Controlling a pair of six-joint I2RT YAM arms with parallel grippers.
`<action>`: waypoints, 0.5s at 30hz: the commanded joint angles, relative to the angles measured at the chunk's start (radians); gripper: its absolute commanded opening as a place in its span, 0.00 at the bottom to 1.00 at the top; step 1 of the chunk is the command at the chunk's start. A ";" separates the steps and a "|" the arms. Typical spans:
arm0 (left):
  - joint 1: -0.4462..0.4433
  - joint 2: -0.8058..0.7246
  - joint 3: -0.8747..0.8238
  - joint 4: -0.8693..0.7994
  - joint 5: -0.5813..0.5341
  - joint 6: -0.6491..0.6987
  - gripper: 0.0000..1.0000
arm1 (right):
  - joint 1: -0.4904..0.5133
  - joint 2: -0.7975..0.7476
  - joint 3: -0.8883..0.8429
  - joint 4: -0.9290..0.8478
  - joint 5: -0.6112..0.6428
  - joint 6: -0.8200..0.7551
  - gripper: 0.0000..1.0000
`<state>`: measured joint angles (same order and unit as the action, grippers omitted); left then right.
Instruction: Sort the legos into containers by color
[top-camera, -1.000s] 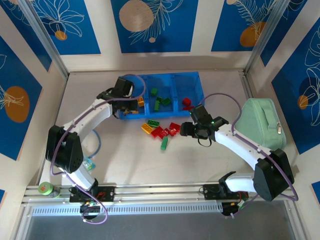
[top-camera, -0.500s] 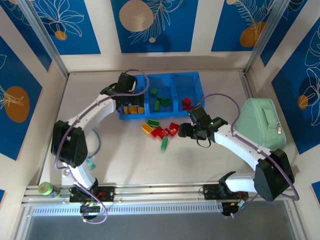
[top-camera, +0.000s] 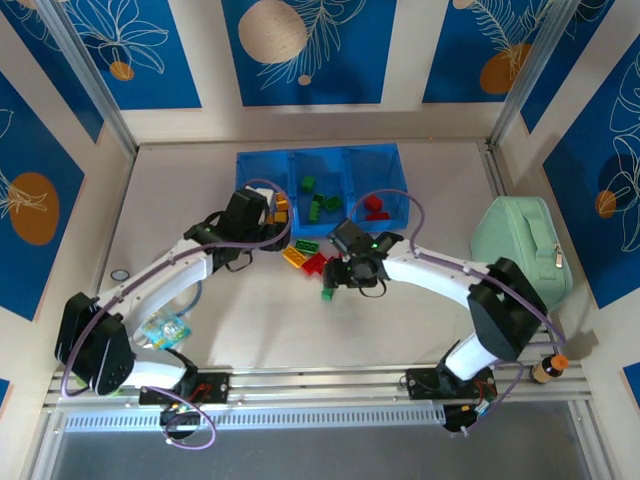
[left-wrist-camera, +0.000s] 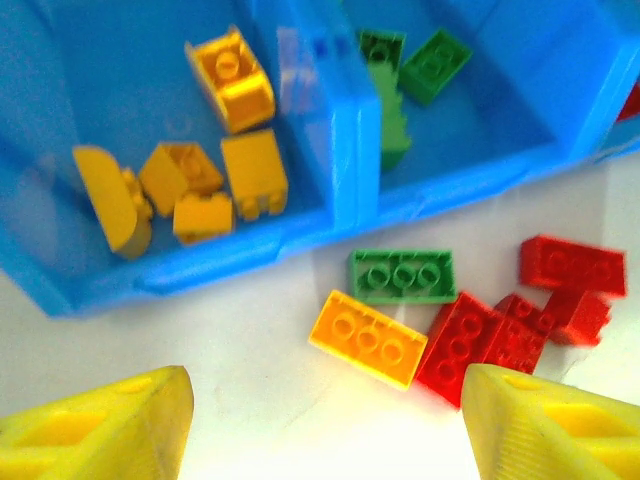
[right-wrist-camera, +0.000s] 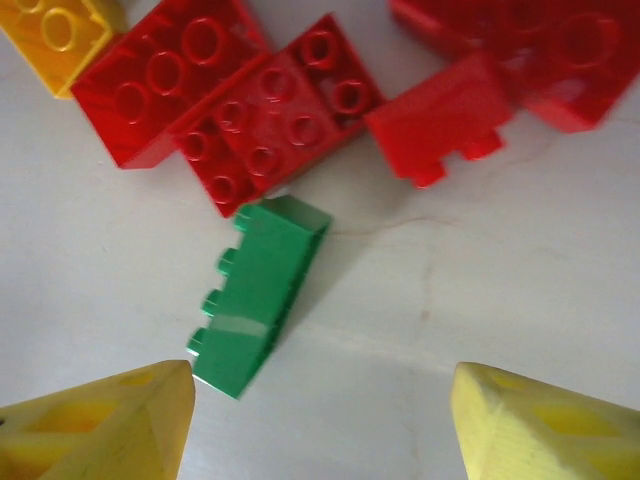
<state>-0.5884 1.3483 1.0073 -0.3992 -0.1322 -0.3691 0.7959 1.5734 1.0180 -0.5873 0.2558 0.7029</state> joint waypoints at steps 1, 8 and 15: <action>-0.013 -0.045 -0.075 0.025 0.005 -0.047 0.71 | 0.027 0.078 0.062 -0.036 0.019 0.050 0.67; -0.024 -0.091 -0.169 0.046 -0.003 -0.075 0.71 | 0.053 0.194 0.117 -0.070 0.039 0.083 0.58; -0.024 -0.104 -0.189 0.054 -0.018 -0.070 0.71 | 0.073 0.200 0.150 -0.112 0.071 0.091 0.29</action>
<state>-0.6056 1.2694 0.8314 -0.3733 -0.1333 -0.4294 0.8577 1.7893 1.1313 -0.6521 0.3004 0.7815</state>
